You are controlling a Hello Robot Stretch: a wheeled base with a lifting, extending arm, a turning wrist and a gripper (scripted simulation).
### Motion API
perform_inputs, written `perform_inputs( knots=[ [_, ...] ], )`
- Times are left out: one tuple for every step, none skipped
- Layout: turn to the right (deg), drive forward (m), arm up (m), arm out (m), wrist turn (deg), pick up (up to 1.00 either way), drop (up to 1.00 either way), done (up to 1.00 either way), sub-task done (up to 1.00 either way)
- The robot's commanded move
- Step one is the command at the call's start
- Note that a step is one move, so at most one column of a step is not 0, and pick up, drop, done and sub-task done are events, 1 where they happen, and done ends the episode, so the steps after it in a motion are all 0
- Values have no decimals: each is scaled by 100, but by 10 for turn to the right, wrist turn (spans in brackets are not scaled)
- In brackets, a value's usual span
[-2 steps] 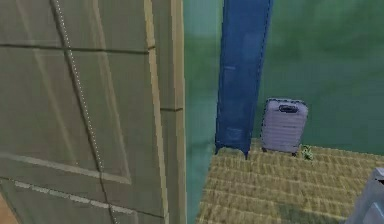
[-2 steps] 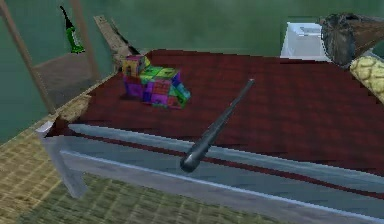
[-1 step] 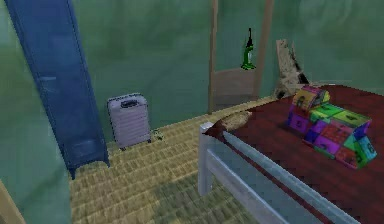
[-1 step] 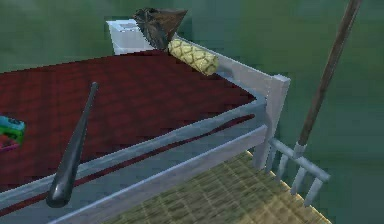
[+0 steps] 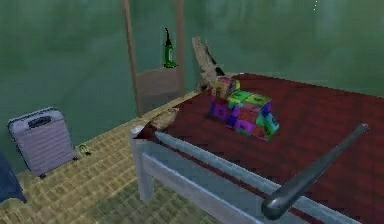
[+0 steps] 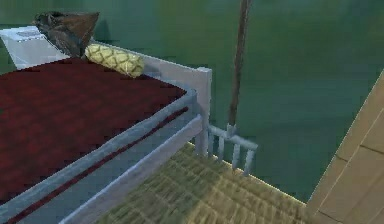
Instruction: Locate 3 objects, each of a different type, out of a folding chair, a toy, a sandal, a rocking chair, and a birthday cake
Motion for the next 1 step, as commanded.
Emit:
perform_inputs(
  knots=[
    [0,40,0,0,0,0,0,0,0]
  ],
)
